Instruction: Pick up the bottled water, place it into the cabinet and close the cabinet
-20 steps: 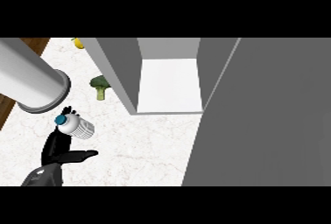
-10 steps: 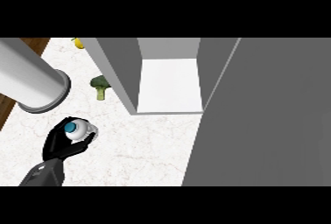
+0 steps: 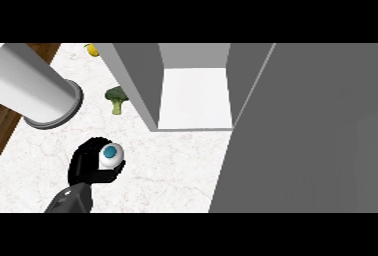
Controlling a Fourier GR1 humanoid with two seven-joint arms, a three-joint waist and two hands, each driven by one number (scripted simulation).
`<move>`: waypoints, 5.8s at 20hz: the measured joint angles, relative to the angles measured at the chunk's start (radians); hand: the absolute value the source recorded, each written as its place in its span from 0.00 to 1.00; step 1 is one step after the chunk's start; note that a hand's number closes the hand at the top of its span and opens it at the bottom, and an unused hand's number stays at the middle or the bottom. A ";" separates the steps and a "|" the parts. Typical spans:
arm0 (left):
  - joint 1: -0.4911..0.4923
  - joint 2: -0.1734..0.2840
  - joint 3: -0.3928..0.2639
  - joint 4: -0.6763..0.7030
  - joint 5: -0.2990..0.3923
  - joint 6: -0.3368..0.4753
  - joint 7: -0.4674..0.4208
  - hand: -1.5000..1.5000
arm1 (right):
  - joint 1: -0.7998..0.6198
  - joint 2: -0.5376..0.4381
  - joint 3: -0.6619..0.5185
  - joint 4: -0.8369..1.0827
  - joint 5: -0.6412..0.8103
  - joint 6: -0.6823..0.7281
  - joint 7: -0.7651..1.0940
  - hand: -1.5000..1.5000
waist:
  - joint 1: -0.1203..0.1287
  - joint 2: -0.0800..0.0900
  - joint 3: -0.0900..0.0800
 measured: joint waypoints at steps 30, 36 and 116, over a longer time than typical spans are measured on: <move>0.322 -0.153 -0.552 -1.007 0.253 0.408 0.468 1.00 | -0.046 0.009 0.029 0.019 0.006 -0.039 0.019 0.00 | 0.005 0.003 -0.004; 0.246 -0.153 -0.630 -1.074 0.249 0.539 0.559 1.00 | -0.026 0.001 0.033 0.012 0.006 -0.044 0.009 0.00 | 0.001 0.004 -0.004; -0.717 -0.142 -0.442 0.284 0.078 1.038 0.315 0.00 | 0.008 -0.086 0.008 0.000 -0.090 -0.019 -0.128 0.00 | -0.070 0.032 -0.006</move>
